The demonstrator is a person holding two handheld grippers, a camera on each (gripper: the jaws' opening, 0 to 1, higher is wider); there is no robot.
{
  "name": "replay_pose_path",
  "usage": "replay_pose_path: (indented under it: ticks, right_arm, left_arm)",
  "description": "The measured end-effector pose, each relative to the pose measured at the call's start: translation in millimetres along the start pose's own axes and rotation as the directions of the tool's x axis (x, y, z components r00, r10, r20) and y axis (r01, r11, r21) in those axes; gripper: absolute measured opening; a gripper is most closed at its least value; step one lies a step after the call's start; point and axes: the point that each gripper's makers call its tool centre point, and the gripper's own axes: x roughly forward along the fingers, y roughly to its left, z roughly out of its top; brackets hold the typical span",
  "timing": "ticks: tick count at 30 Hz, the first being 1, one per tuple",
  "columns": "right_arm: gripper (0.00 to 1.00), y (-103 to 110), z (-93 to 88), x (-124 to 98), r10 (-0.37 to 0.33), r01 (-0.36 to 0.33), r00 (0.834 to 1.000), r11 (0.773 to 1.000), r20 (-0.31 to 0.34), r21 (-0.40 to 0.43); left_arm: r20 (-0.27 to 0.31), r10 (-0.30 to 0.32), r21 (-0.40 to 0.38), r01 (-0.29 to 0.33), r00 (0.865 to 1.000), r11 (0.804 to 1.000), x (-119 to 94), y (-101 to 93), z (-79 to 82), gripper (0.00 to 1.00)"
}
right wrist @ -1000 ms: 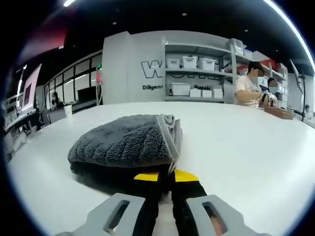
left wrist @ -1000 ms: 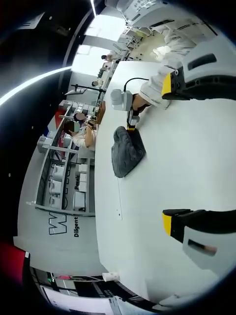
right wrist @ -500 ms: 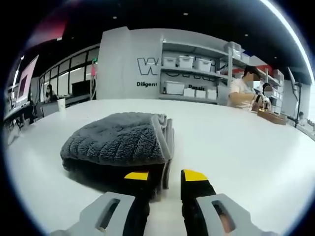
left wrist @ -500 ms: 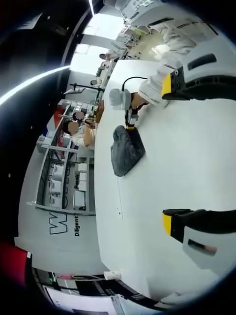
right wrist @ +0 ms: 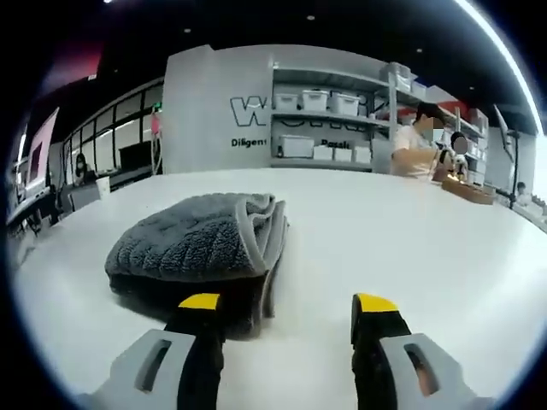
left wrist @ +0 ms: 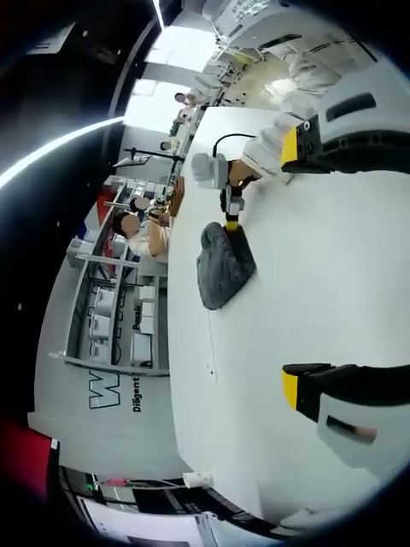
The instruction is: Open the folded towel by lifting each exposed corner and separating the folded layers until the towel lies flat within the target outline without major curled edges
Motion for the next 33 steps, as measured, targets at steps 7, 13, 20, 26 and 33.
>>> replay_pose_path:
  ticks: [7, 13, 20, 26, 33]
  right_arm:
    - [0.8, 3, -1.9, -9, 0.081, -0.081, 0.997, 0.996, 0.005, 0.033]
    - [0.88, 10, -2.3, -20, 0.192, -0.194, 0.981, 0.978, 0.031, 0.073]
    - [0.98, 15, 3.3, -34, 0.243, -0.246, 0.968, 0.969, 0.061, 0.03]
    - [0.99, 11, 0.3, -37, 0.257, -0.259, 0.965, 0.966, 0.059, 0.014]
    - [0.99, -1, -5.4, -40, 0.264, -0.266, 0.962, 0.964, 0.062, 0.026]
  left_arm:
    - [-0.006, -0.003, 0.001, 0.003, 1.0, 1.0, 3, -1.2, -1.0, 0.91]
    - [-0.021, -0.007, 0.003, 0.008, 1.0, 1.0, 11, -3.8, -2.7, 0.91]
    - [-0.043, -0.023, 0.017, 0.024, 0.999, 1.0, 19, -10.1, -2.1, 0.92]
    - [-0.036, -0.024, 0.024, 0.025, 0.999, 0.999, 29, -12.5, 2.2, 0.92]
    - [-0.038, -0.062, 0.052, 0.064, 0.997, 0.997, 45, -25.3, 5.2, 0.93]
